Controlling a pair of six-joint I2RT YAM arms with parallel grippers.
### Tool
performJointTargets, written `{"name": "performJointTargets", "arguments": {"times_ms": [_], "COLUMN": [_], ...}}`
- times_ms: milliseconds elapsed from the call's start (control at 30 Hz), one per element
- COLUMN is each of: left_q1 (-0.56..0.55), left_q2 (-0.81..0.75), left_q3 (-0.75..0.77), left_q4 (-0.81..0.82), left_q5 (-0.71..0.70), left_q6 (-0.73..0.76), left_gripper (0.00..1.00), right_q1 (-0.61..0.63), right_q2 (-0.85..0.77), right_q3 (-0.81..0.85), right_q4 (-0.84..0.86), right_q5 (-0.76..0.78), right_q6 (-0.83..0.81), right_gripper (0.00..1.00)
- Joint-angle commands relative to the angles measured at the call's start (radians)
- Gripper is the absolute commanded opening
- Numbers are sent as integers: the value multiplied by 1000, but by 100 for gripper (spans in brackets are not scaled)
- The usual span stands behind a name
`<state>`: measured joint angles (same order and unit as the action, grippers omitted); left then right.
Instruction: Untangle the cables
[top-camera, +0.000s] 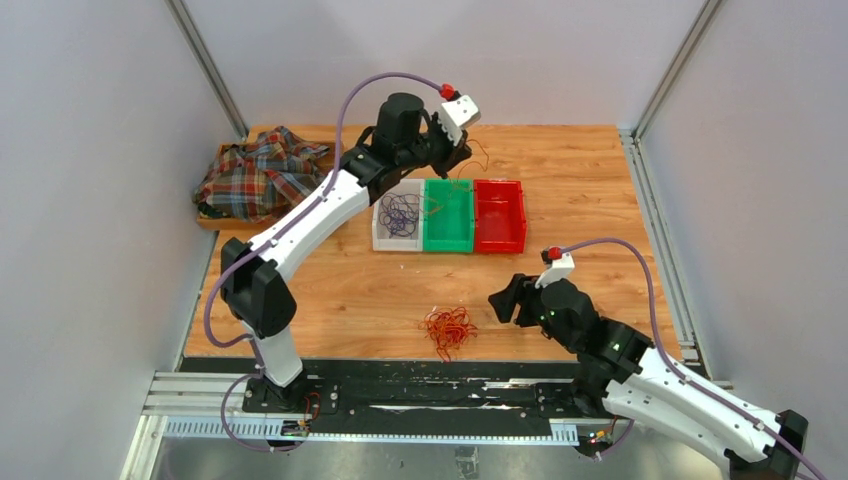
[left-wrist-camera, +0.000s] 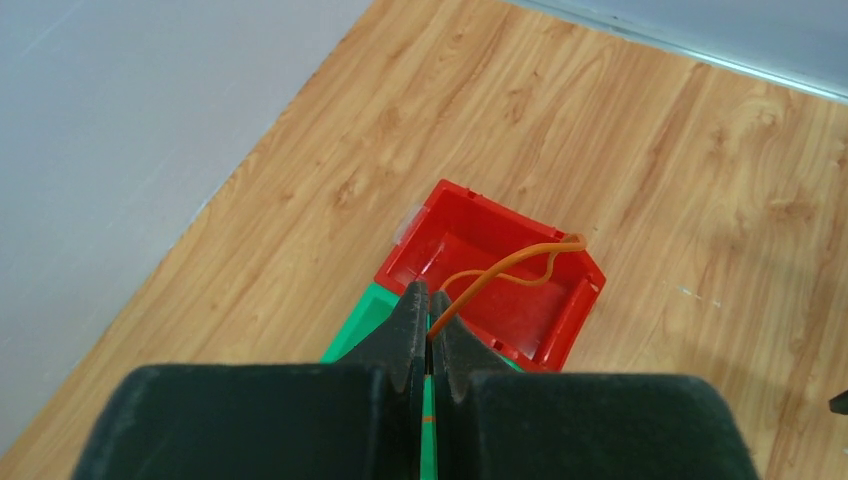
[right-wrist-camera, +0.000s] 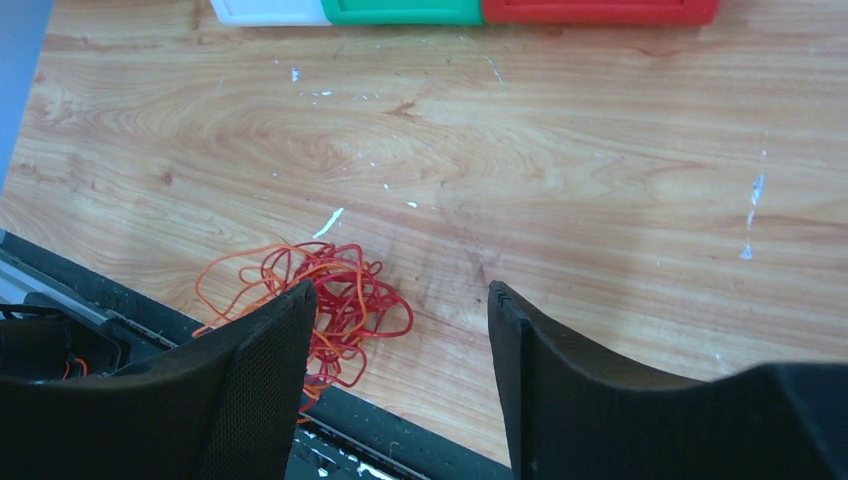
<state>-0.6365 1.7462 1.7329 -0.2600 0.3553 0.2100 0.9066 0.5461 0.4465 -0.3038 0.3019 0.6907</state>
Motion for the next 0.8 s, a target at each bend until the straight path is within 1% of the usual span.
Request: {"name": "performJointTargets", "arguments": {"times_ms": [0, 133, 300, 400, 467, 633, 767], "left_q1": [-3, -3, -3, -3, -3, -3, -5], "left_q2": [66, 121, 177, 198, 198, 186, 220], "left_q3": [45, 71, 110, 144, 144, 39, -17], "left_q4": [36, 22, 41, 46, 32, -9, -60], "left_q5": [-9, -27, -50, -61, -84, -240, -367], "left_q6": [29, 47, 20, 14, 38, 180, 269], "left_gripper": [0, 0, 0, 0, 0, 0, 0], "right_q1": [-15, -15, -15, -15, -15, -15, -15], "right_q2": [-40, -60, -51, -34, -28, -34, -28], "right_q3": [-32, -46, -46, -45, -47, -51, -28], "right_q4": [-27, -26, -5, -3, -3, -1, -2], "right_q5": [57, 72, 74, 74, 70, 69, 65], "right_q6": [61, 69, 69, 67, 71, 69, 60], "right_gripper": [63, 63, 62, 62, 62, 62, 62]}}
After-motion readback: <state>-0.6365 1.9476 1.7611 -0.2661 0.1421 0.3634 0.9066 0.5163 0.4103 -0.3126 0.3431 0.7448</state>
